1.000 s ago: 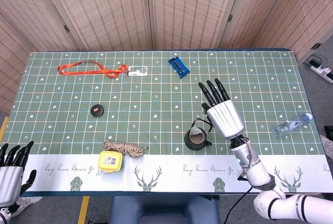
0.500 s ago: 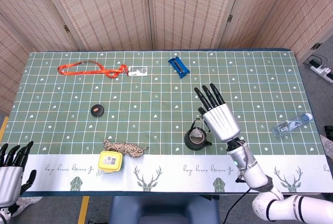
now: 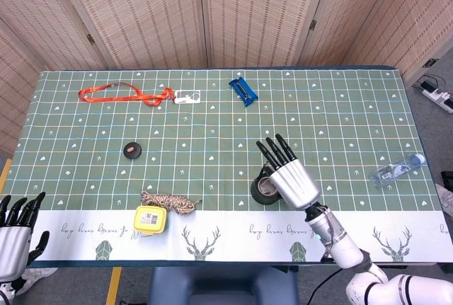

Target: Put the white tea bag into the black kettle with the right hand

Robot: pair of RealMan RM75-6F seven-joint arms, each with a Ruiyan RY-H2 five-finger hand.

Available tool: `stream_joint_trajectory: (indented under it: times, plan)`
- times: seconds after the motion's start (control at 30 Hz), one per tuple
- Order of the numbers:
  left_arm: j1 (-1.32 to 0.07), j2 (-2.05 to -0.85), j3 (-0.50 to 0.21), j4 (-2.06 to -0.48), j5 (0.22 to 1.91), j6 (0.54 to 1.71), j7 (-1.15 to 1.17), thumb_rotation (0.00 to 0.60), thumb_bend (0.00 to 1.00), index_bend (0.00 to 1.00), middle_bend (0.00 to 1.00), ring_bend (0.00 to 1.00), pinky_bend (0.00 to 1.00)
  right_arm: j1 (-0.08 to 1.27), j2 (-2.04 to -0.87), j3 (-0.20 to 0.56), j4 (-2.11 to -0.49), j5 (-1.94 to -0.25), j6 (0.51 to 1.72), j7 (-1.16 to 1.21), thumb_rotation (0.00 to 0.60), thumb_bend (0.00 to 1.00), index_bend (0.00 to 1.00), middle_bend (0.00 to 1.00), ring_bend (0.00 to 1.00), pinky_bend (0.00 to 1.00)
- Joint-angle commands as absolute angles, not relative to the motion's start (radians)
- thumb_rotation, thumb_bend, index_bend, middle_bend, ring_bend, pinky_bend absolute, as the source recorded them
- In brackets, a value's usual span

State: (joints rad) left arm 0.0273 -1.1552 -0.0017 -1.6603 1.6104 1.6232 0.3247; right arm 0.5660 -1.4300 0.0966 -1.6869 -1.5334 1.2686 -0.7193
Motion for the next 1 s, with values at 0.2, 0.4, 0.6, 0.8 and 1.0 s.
stream_joint_trajectory:
  times: [0.2,0.4,0.6,0.8,1.0]
  plan:
    - [0.027,-1.155,-0.003,-1.661,1.608,1.623,0.324,0.6,0.37,0.0,0.17,0.11,0.04,0.558,-1.457,0.059,-1.675,-1.579,1.256,-0.744,0.6,0.41,0.74,0.11,0.02,0.0]
    - [0.026,-1.156,-0.004,-1.66,1.603,1.618,0.328,0.6,0.37,0.0,0.17,0.11,0.04,0.556,-1.469,0.045,-1.678,-1.589,1.234,-0.738,0.6,0.41,0.74,0.11,0.02,0.0]
    - [0.027,-1.156,-0.004,-1.663,1.604,1.622,0.326,0.6,0.37,0.0,0.17,0.11,0.04,0.568,-1.503,0.04,-1.659,-1.585,1.191,-0.751,0.6,0.41,0.68,0.1,0.02,0.0]
    - [0.027,-1.151,-0.005,-1.662,1.606,1.624,0.317,0.6,0.37,0.0,0.17,0.11,0.04,0.572,-1.524,0.051,-1.665,-1.545,1.159,-0.792,0.6,0.41,0.42,0.05,0.0,0.0]
    - [0.028,-1.147,0.001,-1.664,1.616,1.626,0.306,0.6,0.37,0.0,0.17,0.11,0.04,0.586,-1.545,0.058,-1.663,-1.514,1.118,-0.772,0.6,0.41,0.39,0.04,0.0,0.0]
